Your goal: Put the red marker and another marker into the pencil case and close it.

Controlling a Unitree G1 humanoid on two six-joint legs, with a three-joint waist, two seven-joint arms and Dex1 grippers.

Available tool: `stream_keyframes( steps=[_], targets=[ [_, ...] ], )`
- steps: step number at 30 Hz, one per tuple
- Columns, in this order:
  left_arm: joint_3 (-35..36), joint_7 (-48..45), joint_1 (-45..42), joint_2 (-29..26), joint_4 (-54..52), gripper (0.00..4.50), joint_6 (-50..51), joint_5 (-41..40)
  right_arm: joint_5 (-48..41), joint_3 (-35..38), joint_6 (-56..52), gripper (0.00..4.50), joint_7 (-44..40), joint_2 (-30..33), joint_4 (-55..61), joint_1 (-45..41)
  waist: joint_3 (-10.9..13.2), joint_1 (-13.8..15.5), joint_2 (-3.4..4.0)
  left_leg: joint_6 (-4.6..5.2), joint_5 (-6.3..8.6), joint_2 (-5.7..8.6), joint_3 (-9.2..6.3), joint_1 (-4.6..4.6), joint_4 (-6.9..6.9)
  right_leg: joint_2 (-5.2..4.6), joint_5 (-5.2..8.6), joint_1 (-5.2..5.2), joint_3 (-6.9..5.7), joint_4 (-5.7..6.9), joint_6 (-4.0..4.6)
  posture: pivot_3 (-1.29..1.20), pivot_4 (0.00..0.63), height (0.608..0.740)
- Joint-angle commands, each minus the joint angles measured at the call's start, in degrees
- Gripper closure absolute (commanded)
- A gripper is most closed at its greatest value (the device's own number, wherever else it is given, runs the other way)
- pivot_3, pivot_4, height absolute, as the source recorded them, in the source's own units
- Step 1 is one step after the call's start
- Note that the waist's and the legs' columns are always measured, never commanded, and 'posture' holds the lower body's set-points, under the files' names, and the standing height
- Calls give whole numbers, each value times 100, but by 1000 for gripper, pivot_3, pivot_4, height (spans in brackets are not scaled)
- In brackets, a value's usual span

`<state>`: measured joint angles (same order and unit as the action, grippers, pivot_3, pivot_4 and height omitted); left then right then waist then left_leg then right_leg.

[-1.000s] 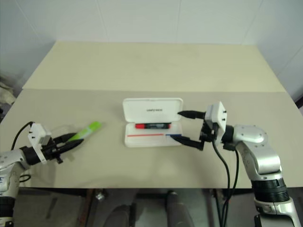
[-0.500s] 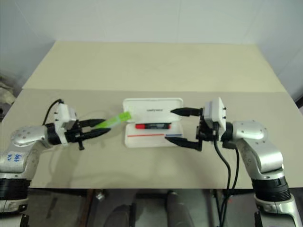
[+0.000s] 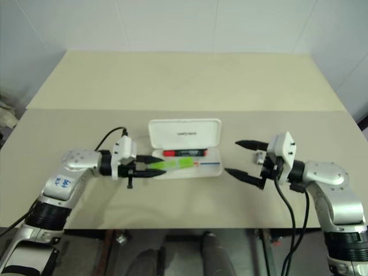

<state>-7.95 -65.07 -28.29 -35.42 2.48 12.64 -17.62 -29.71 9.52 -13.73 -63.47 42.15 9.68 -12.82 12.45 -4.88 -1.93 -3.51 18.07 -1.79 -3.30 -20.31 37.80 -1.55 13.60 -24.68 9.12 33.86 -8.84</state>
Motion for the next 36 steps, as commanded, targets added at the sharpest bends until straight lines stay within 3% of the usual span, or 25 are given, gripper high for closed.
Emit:
stream_keyframes(
  steps=[1, 11, 31, 36],
  targets=[
    [-38, -83, -247, 69, 188, 3407, -197, 110, -78, 247, 73, 0, 153, 24, 316, 95, 0, 10, 0, 0, 0, 0, 0, -1, 2, 0, 0, -1, 0, 0, 0, 0, 150, 740],
    [-449, -457, -757, 301, 1353, 3407, -1105, 734, -169, 329, 36, 0, 459, -15, 687, 432, 0, 31, 0, 1, 0, 1, -3, -4, 7, 0, -1, 4, -1, -3, -2, 0, 150, 740],
    [-460, -607, -961, 556, 1580, 3407, -851, 839, -230, 209, -38, 0, 767, -181, 1032, 500, 0, 28, 0, 1, 0, 1, -4, -2, 10, 1, -2, 8, 0, 0, -4, 0, 150, 740],
    [-530, -770, -847, 612, 1282, 1762, -548, 719, -215, 111, -140, 0, 893, -264, 1119, 416, 0, 24, 0, 1, 0, 1, -4, -2, 10, 1, -2, 7, 0, 0, -4, 0, 150, 740]
  ],
)
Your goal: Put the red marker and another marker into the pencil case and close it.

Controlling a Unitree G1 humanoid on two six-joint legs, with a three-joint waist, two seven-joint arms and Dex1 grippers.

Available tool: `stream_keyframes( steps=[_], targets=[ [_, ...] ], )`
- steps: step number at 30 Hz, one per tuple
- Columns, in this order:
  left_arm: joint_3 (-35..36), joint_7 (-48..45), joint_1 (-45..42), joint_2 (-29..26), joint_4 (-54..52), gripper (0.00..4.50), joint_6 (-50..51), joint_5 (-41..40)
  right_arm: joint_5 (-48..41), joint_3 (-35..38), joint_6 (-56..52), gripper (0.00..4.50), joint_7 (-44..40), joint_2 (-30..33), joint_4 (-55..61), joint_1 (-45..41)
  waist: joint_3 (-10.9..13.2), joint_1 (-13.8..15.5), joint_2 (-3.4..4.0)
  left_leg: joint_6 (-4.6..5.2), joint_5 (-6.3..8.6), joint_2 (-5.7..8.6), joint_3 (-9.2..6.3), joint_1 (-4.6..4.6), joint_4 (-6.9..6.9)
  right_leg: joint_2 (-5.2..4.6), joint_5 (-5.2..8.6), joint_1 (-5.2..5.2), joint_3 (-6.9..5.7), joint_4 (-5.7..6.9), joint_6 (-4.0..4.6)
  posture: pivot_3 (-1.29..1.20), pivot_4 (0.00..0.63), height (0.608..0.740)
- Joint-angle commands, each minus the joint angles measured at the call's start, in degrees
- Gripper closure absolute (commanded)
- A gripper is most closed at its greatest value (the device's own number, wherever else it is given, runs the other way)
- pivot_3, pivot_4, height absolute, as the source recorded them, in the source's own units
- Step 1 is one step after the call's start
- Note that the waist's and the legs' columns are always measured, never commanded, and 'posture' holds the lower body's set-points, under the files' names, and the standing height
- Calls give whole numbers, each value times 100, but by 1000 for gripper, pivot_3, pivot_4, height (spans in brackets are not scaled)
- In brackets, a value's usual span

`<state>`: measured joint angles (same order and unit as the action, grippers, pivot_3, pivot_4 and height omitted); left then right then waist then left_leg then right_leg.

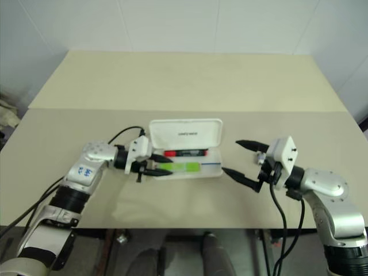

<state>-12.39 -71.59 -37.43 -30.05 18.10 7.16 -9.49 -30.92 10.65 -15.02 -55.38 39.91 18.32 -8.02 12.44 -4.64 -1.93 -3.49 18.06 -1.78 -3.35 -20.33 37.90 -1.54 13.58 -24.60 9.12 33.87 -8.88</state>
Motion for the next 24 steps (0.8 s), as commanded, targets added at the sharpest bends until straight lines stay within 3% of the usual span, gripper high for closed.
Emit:
stream_keyframes(
  steps=[1, 5, 18, 24],
  targets=[
    [-47, -44, 67, 121, -282, 1418, 8, -95, -94, -9, -13, 0, 87, -46, 254, -62, 0, 5, 0, 0, 0, 0, 0, 0, -1, 0, 0, 0, 0, 0, 0, 0, 150, 740],
    [40, -86, 73, 170, -349, 93, -35, -158, -108, -27, 5, 0, 87, -51, 238, -43, 0, 15, 0, 0, 0, 0, -2, -2, -1, 0, -1, 0, 0, 0, -2, 0, 150, 740],
    [251, 6, 209, 224, -569, 38, -231, -280, -46, -49, 56, 0, 152, -191, 107, -21, 0, 8, 0, 0, 0, 0, -2, 0, 0, 0, -1, 0, 0, 0, -1, 0, 150, 740],
    [543, 176, 343, 262, -1039, 38, 11, -699, 10, 283, -189, 0, 1122, -624, -149, 133, 0, 10, 0, 0, 0, 0, -3, -1, 0, 0, -1, 0, 1, 1, -1, 0, 150, 740]
  ],
)
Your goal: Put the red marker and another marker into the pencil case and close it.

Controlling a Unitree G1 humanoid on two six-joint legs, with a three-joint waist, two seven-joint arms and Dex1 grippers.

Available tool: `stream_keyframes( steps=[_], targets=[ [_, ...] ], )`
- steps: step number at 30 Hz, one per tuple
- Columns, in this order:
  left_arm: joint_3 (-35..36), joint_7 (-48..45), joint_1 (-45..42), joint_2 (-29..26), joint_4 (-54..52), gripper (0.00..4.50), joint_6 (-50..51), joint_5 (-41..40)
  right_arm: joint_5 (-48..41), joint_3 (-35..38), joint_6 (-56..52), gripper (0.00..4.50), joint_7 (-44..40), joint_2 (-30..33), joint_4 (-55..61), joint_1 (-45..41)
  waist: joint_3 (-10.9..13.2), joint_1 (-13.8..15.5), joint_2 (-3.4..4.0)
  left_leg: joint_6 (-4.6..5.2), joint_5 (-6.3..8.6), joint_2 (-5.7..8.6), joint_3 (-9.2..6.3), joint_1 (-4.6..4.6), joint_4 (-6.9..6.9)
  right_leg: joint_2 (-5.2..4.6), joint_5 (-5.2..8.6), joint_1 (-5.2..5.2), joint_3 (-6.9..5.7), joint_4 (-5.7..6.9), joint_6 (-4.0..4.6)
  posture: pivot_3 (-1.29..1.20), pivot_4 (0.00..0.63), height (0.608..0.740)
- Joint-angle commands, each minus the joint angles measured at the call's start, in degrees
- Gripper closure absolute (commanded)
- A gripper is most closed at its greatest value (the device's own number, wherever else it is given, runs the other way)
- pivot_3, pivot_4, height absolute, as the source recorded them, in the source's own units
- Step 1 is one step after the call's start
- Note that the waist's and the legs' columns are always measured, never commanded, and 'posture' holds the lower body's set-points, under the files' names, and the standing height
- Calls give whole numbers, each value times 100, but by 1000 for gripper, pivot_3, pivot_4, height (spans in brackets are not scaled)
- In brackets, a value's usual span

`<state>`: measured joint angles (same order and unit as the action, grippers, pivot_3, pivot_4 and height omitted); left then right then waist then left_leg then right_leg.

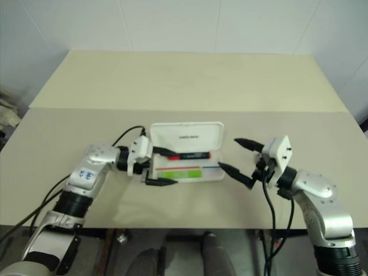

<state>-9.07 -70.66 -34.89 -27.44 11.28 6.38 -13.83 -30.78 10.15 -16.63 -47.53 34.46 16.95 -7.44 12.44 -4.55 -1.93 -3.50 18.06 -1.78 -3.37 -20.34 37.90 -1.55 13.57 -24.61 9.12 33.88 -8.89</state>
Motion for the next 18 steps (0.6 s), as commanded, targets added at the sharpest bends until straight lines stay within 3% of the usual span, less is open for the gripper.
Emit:
stream_keyframes(
  steps=[1, 10, 18],
  targets=[
    [299, 127, 134, -13, -497, 38, 180, -384, 57, 394, -44, 0, 531, -142, -78, 162, 0, 0, 0, 0, 0, 0, 0, -1, 0, 0, 0, 0, 0, -1, 0, 0, 150, 740],
    [1081, 521, 623, -401, -1899, 38, 1199, -1327, 729, 572, -70, 0, 1874, -602, -431, 463, 0, -38, 0, 0, 0, -1, 2, 2, -3, 1, 2, 0, 2, 0, 3, 0, 150, 740],
    [1735, 731, 946, -1062, -2377, 38, 1635, -1727, 1212, 243, 121, 0, 2070, -869, -1118, 299, 0, -38, 1, 0, 0, -1, 4, 5, -2, 1, 13, 3, 3, -4, 24, 0, 150, 740]
  ],
)
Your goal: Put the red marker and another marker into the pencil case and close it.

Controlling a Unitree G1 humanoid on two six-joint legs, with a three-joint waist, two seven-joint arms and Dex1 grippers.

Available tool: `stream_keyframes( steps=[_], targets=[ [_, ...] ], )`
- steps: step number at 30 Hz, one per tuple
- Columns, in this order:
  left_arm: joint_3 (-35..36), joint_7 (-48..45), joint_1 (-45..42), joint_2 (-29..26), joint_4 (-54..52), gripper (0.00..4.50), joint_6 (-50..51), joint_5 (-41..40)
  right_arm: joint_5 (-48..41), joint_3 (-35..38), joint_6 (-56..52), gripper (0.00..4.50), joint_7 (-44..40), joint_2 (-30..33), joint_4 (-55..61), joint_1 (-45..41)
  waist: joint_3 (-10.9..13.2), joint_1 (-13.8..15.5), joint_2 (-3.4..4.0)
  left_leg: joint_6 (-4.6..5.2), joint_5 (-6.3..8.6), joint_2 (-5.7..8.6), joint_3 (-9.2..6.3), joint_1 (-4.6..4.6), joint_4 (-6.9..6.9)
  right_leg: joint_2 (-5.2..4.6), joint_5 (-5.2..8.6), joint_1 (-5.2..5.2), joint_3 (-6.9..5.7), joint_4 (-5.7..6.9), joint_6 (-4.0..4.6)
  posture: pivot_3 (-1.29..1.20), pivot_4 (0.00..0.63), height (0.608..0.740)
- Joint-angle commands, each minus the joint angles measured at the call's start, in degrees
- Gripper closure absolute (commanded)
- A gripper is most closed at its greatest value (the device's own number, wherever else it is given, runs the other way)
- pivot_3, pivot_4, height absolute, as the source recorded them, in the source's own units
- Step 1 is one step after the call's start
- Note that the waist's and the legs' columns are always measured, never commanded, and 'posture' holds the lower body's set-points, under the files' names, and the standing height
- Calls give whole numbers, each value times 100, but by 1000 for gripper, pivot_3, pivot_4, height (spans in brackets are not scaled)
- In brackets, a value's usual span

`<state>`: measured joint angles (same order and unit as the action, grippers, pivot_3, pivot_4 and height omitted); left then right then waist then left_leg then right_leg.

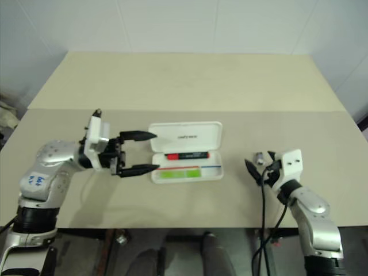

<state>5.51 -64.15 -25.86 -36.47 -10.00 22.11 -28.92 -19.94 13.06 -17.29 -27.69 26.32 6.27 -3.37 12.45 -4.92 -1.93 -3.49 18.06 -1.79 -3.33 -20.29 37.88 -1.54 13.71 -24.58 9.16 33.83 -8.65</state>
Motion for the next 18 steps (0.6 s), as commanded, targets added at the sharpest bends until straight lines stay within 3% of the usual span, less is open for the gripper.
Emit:
stream_keyframes(
  steps=[1, 7, 9, 18],
  targets=[
    [344, 104, 68, -210, -277, 38, 89, -250, 193, -78, 219, 0, 104, -72, -125, -148, 0, -1, 0, 0, 0, 0, 0, 0, 0, 0, 0, 0, 0, 0, 0, 0, 150, 740],
    [609, 212, 193, -422, -440, 38, 160, -368, 485, -205, 426, 0, 239, -197, -740, -464, -1, -26, -2, 0, 0, 0, 1, 1, 0, 0, 0, 1, 0, -2, 0, 0, 150, 740],
    [647, 255, 219, -451, -488, 0, 161, -387, 535, -229, 473, 378, 279, -276, -920, -580, -2, -43, -3, 0, 0, 0, 1, 1, 2, 0, -1, 3, 1, -3, 1, 0, 150, 740],
    [754, 341, 331, -597, -615, 0, 147, -456, 526, -307, 518, 3550, 220, -419, -1146, -799, -11, -165, -19, 2, -3, 0, 3, 6, 9, 0, -8, 14, 6, -9, 15, 0, 150, 740]
  ],
)
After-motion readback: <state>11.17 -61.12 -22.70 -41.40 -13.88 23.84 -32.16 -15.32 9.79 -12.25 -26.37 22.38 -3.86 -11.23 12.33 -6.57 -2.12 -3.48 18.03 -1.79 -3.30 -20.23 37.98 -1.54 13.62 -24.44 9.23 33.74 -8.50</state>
